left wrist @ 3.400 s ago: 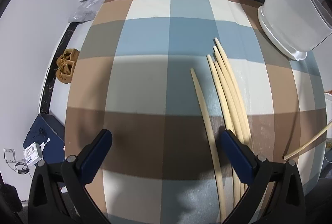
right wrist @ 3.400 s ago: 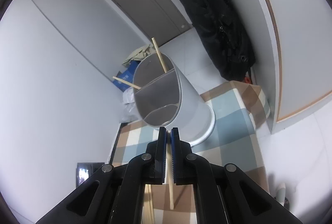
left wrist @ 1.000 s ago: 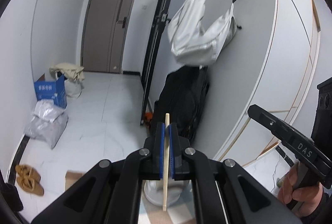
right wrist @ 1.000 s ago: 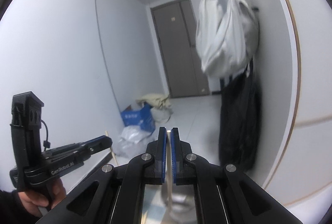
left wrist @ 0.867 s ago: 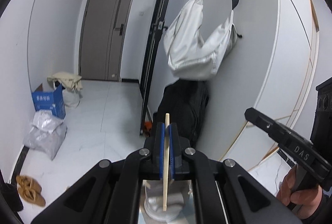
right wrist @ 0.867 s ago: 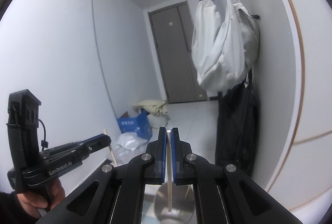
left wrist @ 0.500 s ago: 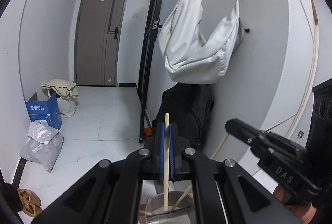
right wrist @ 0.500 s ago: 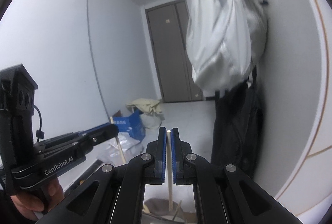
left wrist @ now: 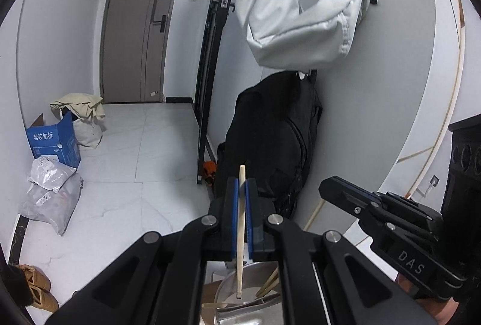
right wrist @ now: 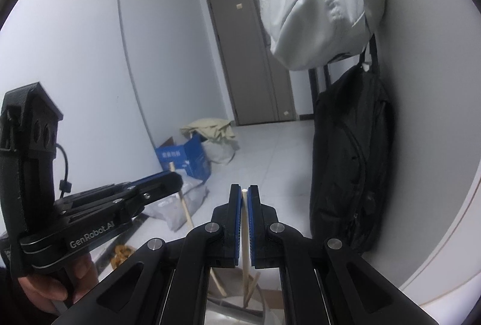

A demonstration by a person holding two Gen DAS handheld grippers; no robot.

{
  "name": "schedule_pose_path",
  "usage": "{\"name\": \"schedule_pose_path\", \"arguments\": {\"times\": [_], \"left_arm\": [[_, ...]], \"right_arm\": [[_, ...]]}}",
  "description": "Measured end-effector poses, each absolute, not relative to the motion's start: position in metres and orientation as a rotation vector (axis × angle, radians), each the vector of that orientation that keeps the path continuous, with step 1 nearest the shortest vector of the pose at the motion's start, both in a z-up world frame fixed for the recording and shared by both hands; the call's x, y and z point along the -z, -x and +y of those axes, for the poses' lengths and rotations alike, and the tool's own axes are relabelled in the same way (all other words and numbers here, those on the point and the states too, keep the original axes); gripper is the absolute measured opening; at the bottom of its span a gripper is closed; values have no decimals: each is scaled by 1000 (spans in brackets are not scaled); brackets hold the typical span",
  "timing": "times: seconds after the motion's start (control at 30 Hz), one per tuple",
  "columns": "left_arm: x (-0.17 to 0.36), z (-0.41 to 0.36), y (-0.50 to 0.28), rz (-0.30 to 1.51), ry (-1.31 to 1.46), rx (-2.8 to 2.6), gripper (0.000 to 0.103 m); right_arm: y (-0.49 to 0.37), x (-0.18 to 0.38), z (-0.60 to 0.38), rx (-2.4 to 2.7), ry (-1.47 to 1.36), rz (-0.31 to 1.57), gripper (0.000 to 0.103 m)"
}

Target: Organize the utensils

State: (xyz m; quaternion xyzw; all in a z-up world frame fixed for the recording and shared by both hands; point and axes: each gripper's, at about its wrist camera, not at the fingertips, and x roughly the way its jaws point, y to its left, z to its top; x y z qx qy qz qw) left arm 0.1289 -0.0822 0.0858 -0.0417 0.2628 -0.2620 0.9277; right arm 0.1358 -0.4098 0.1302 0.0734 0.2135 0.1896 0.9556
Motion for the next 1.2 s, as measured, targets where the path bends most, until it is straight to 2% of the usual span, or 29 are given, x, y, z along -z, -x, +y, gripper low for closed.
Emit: {"name": "schedule_pose_path", "arguments": {"times": [0.13, 0.17, 0.23, 0.27, 0.3, 0.37, 0.4, 0.43, 0.53, 0.73, 0.8, 0.97, 1.07, 1.2], "left_arm": [[-83, -88, -138, 588, 85, 565, 1], [-83, -89, -140, 599, 89, 578, 1], [-83, -88, -142, 626, 101, 604, 5], [-83, -87, -143, 637, 103, 605, 17], [-83, -86, -143, 648, 107, 600, 38], [-88, -76, -141, 631, 159, 594, 60], [-90, -74, -139, 620, 169, 588, 65], [-94, -71, -137, 612, 173, 574, 66], [-103, -67, -131, 610, 180, 556, 68], [-116, -56, -118, 586, 192, 471, 72], [-119, -53, -111, 581, 200, 449, 78], [-129, -49, -88, 539, 183, 386, 79], [-135, -46, -73, 521, 180, 359, 85], [-143, -43, -57, 508, 165, 330, 85]], "right_arm": [[-137, -122, -405, -393, -135, 464, 4], [-138, -120, -405, -400, -139, 479, 7], [-139, -113, -406, -404, -151, 503, 8], [-138, -111, -407, -407, -161, 511, 11], [-138, -110, -410, -402, -170, 519, 15], [-134, -108, -415, -396, -192, 525, 40], [-130, -108, -419, -406, -214, 515, 41], [-127, -109, -422, -410, -224, 508, 41], [-114, -116, -431, -378, -210, 485, 56], [-90, -128, -442, -347, -231, 461, 63], [-84, -133, -443, -348, -238, 458, 66], [-57, -152, -436, -365, -213, 406, 80], [-39, -161, -428, -386, -196, 381, 84], [-16, -170, -415, -407, -167, 356, 90]]}}
